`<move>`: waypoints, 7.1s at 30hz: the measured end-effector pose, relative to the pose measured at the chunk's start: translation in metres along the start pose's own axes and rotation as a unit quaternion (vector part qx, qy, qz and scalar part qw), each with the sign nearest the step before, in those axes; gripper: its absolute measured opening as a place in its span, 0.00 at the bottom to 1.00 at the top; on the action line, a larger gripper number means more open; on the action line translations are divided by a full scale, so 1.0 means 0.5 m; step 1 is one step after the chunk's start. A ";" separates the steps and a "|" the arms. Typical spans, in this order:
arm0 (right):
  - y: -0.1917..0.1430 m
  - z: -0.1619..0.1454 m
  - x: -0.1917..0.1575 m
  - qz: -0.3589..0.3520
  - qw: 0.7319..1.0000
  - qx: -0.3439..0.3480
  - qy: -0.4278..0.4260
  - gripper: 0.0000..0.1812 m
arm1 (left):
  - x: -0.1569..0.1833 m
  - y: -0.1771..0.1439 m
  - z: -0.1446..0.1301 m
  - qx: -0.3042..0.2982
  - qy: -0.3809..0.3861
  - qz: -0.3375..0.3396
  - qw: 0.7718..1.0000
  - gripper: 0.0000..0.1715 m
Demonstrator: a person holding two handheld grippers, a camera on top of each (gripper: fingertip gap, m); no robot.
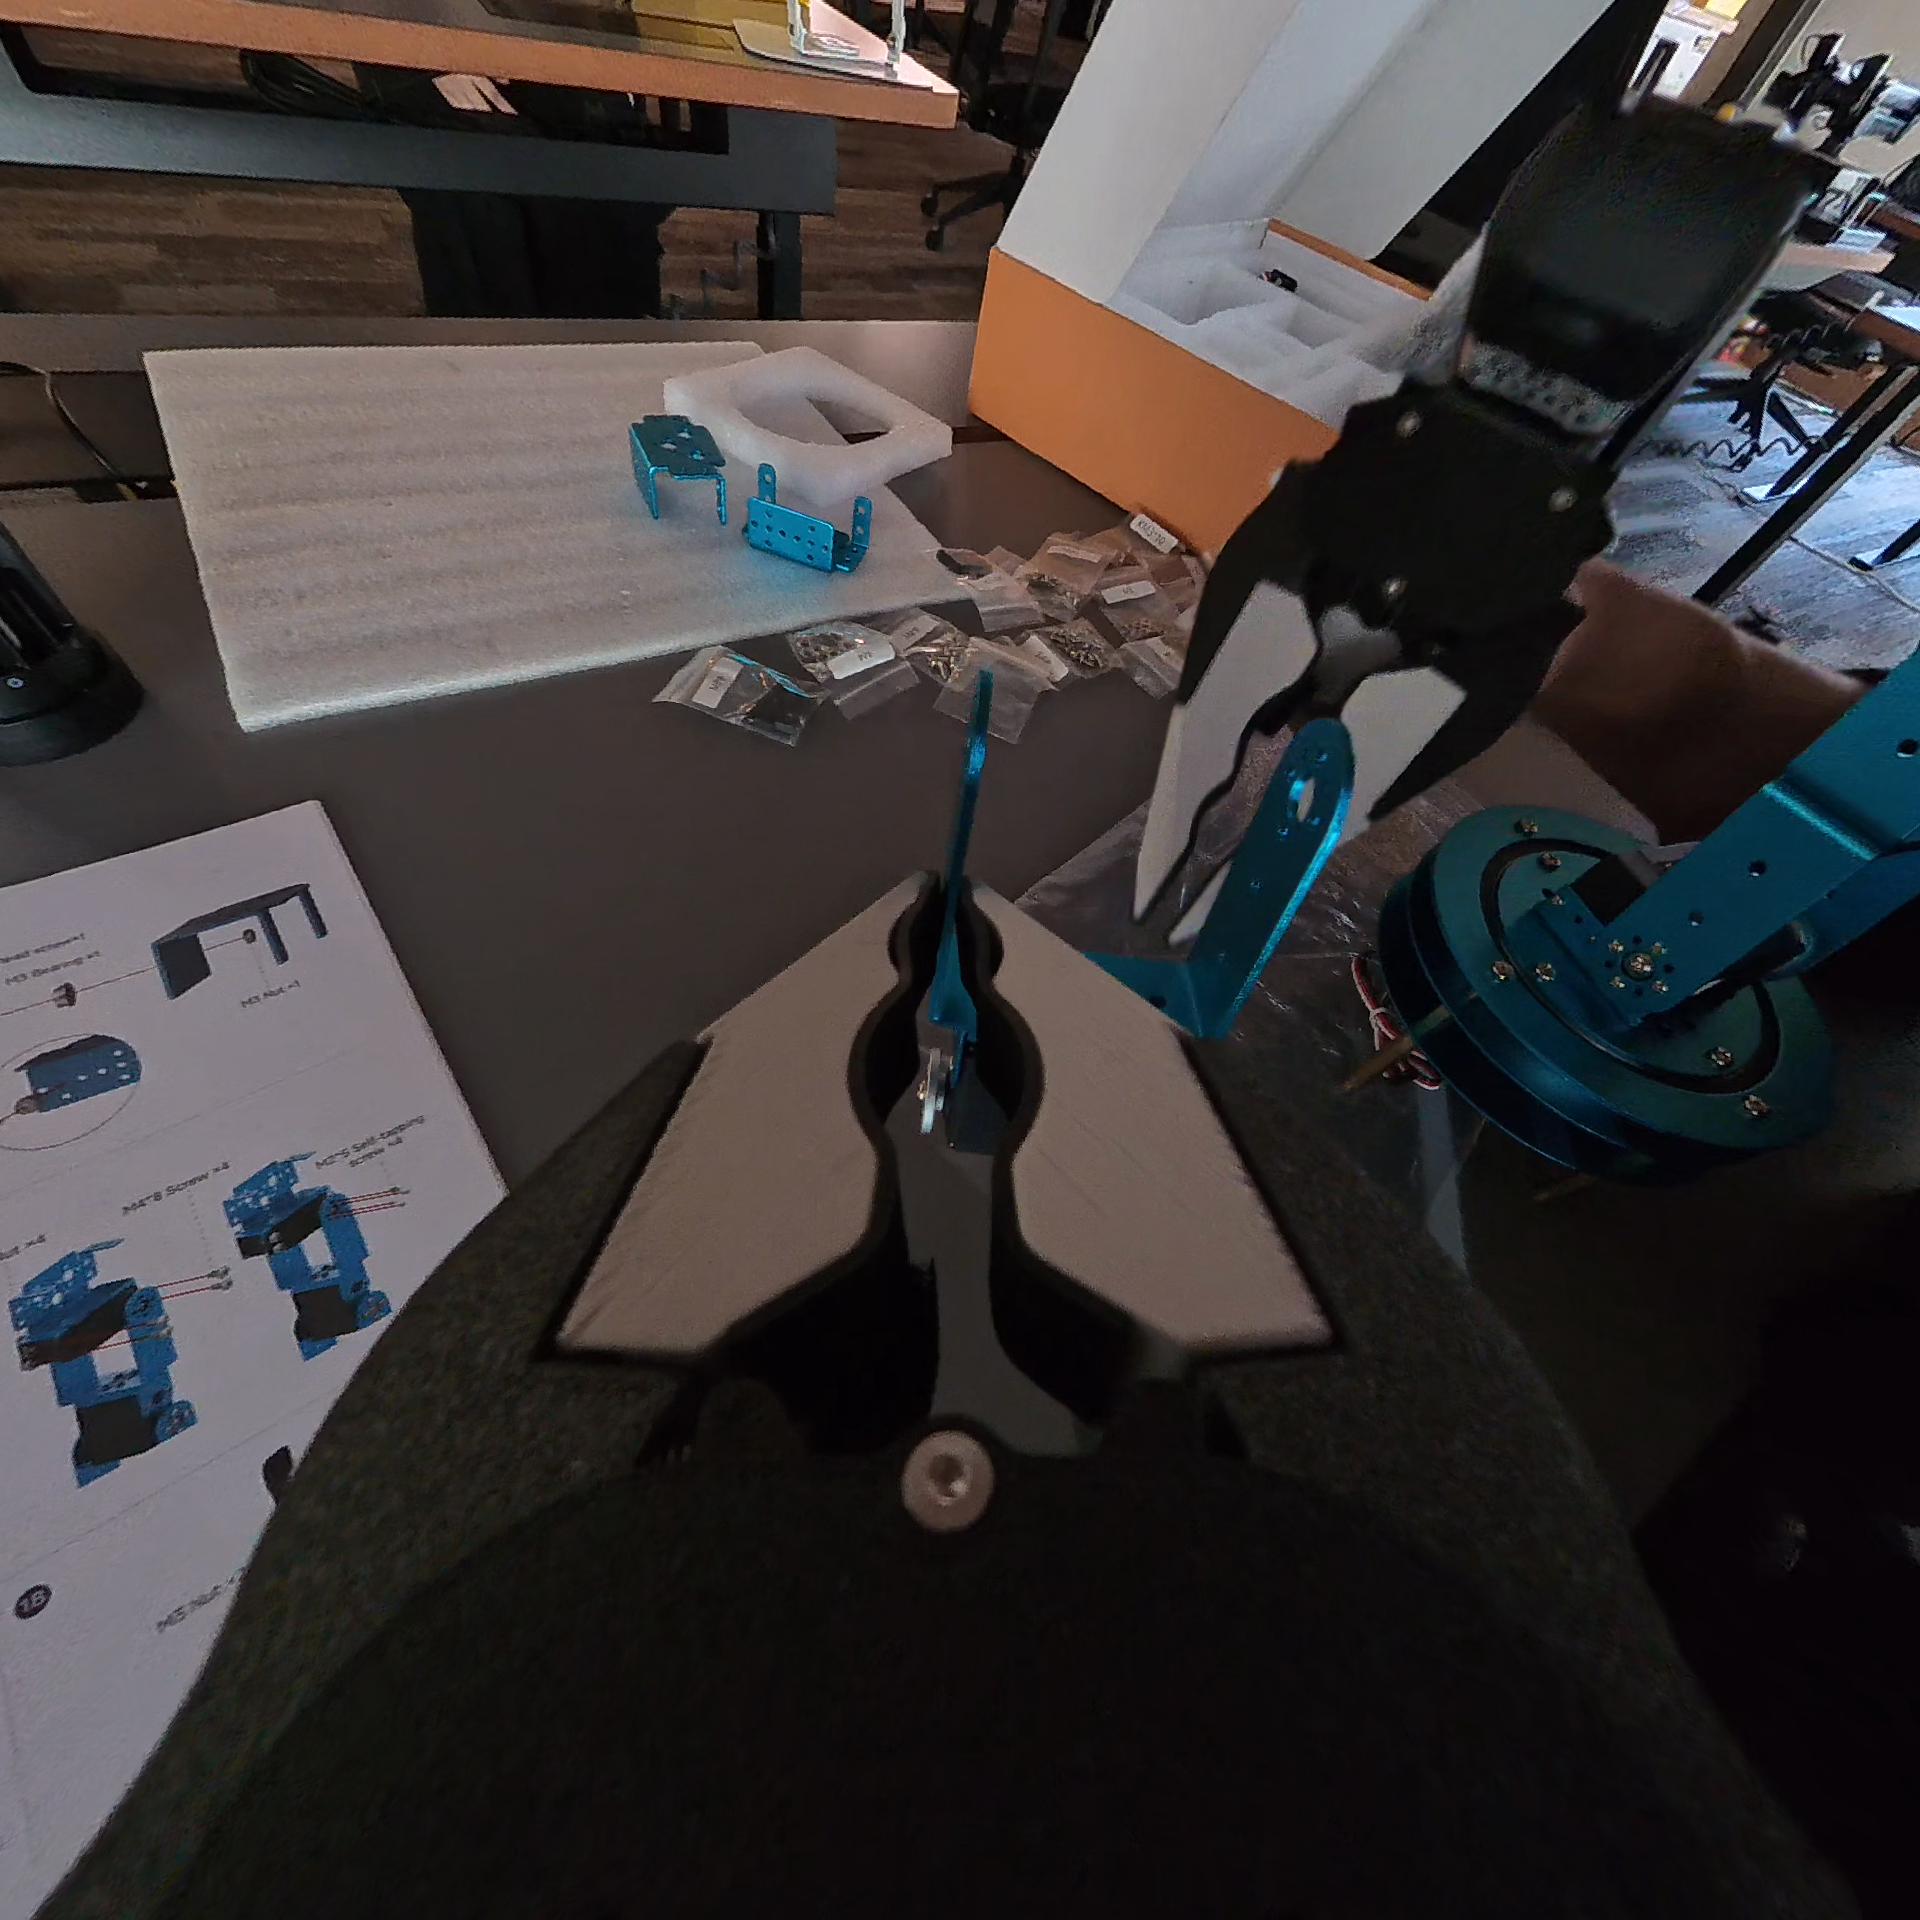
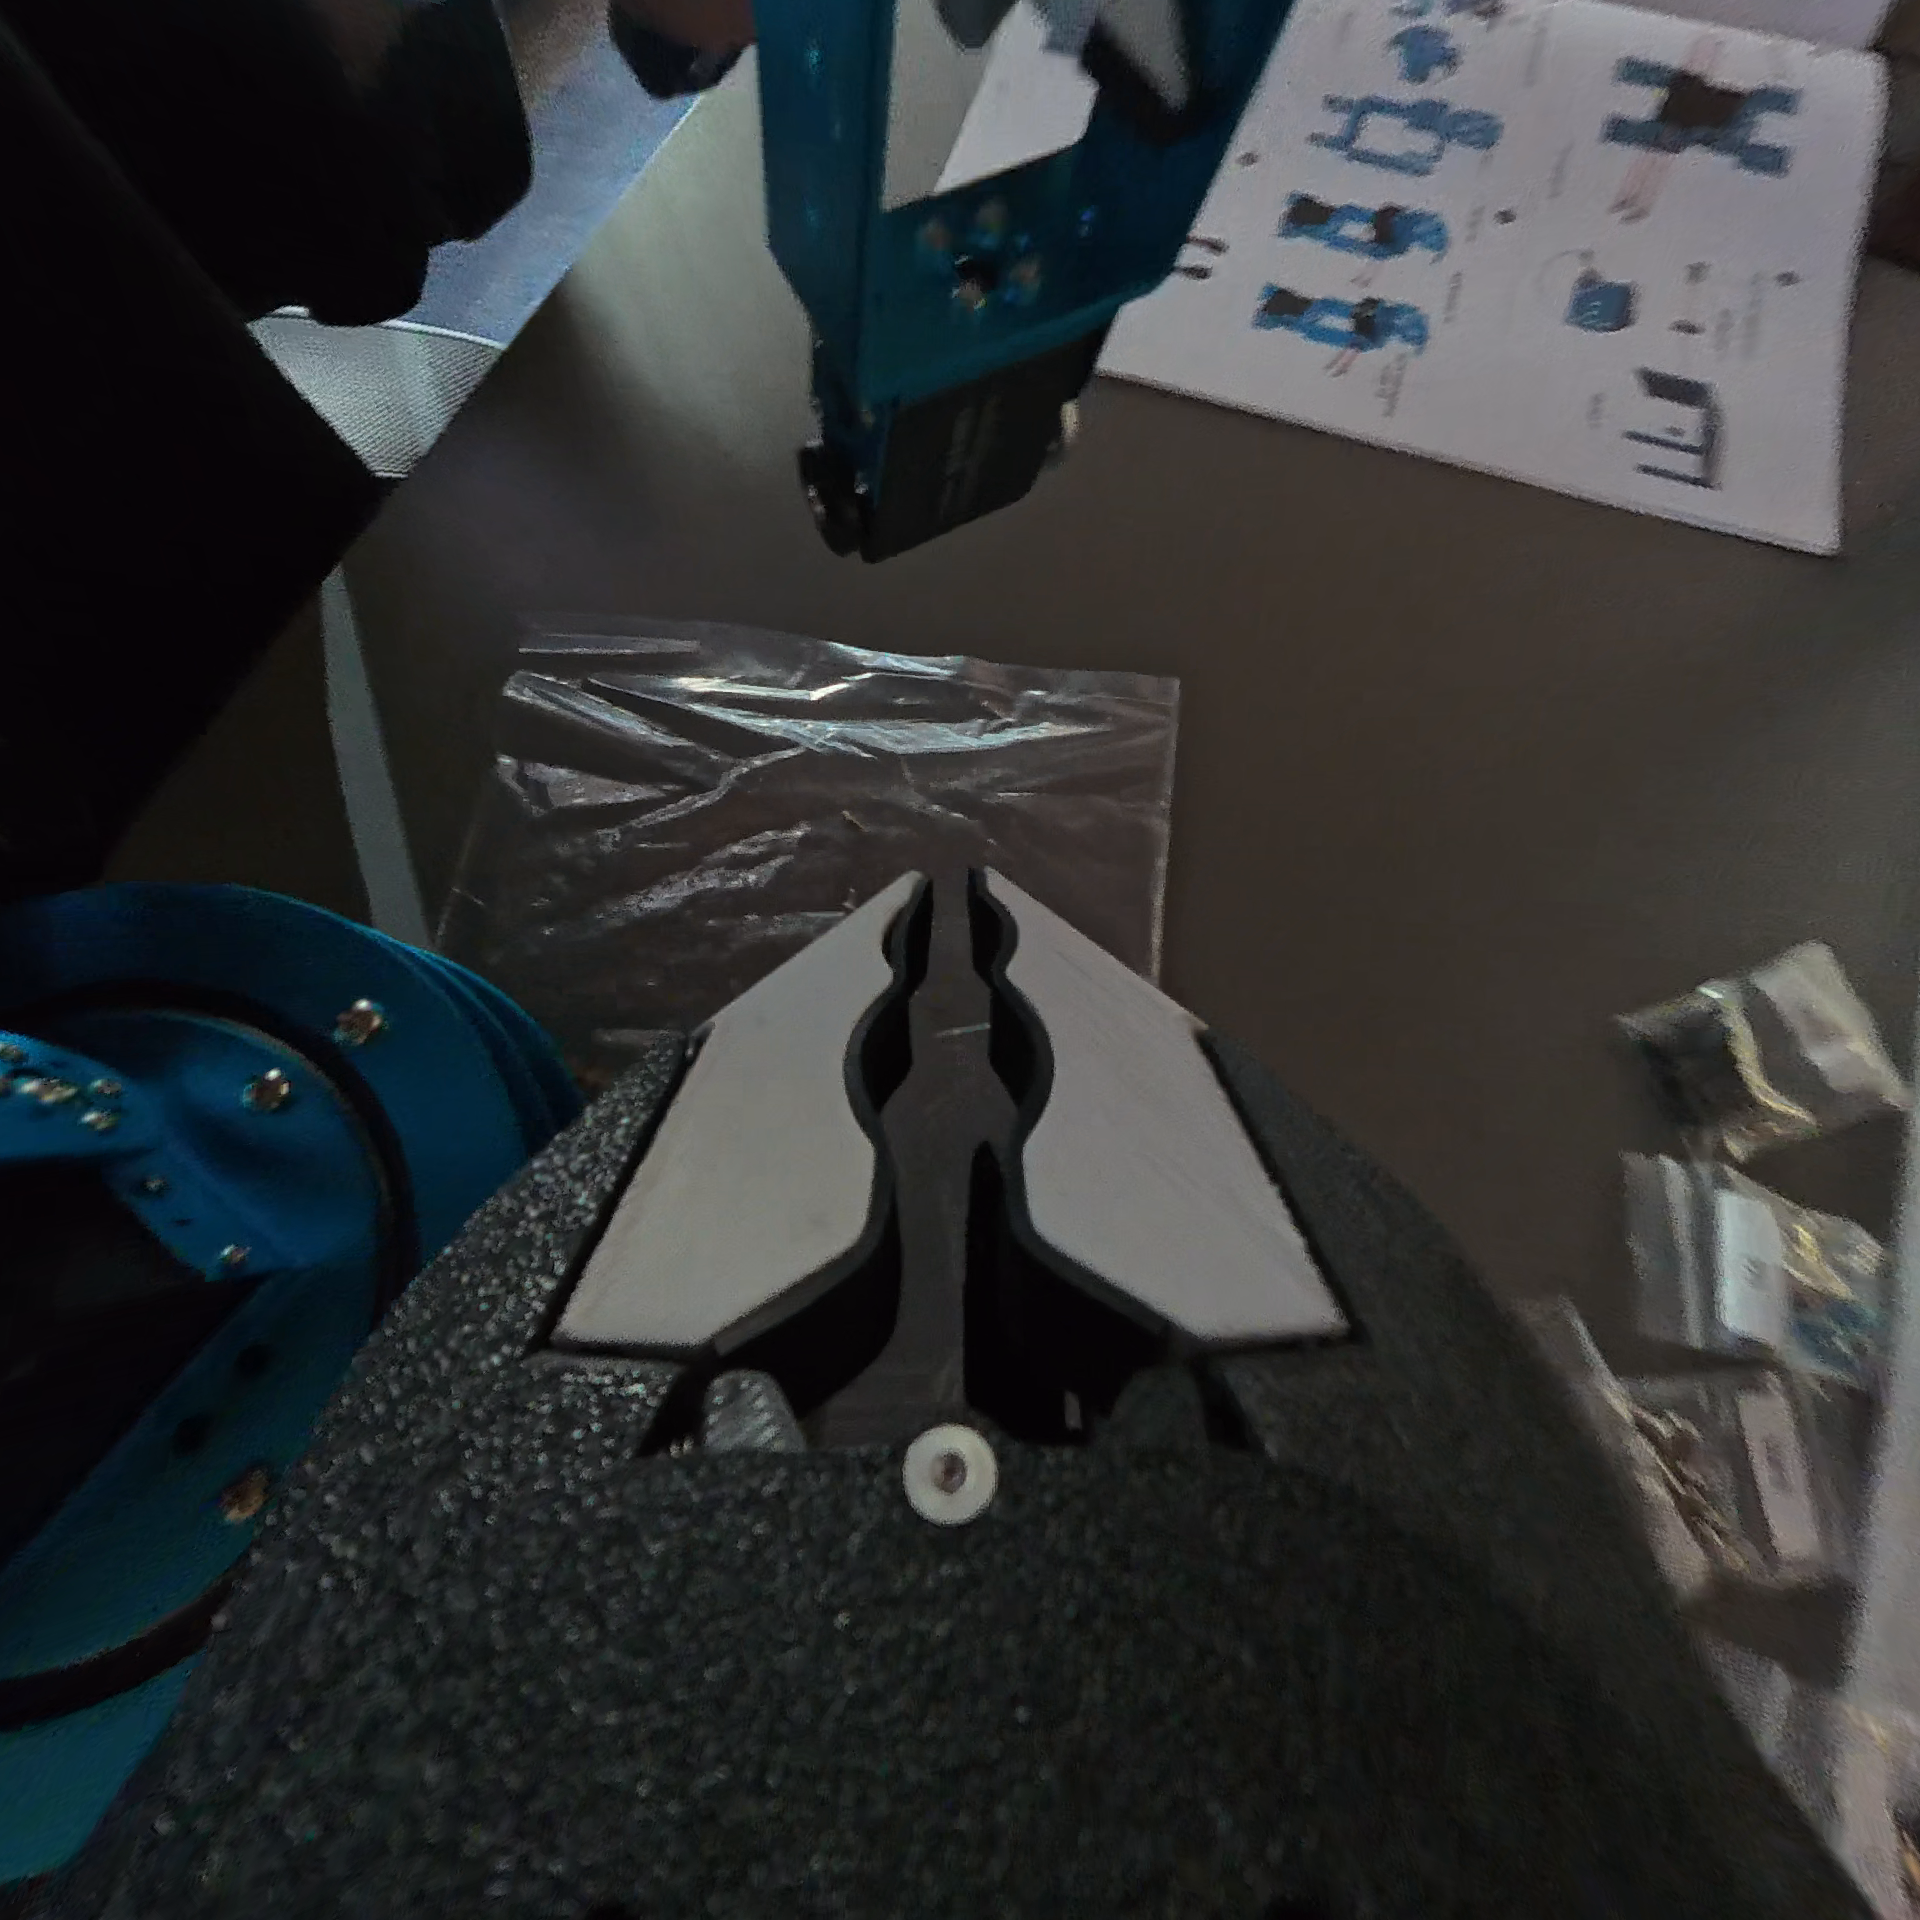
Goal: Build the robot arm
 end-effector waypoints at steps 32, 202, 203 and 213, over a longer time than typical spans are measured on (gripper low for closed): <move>-0.346 0.020 -0.323 -0.582 0.759 0.209 0.203 0.20 | -0.205 -0.291 -0.062 0.079 -0.032 0.184 0.979 0.00; -0.331 0.150 -0.275 -0.173 0.917 0.284 0.218 0.13 | 0.315 0.044 0.232 0.019 0.198 -0.517 0.833 0.15; -0.330 0.148 -0.275 -0.171 0.916 0.287 0.220 0.13 | 0.316 0.045 0.232 0.019 0.196 -0.518 0.832 0.15; -0.327 0.132 -0.273 -0.150 0.912 0.316 0.214 0.14 | 0.326 0.041 0.234 0.014 0.227 -0.497 0.837 0.14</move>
Point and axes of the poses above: each gripper's, where its closed fingertips meet, y out along the fingers, z out of its top, x = y × z across the jaws, the point moved 6 cm from there along -y, back along the fingers, and after that the axes turned 2 degrees about x, right-handed, at the moved point
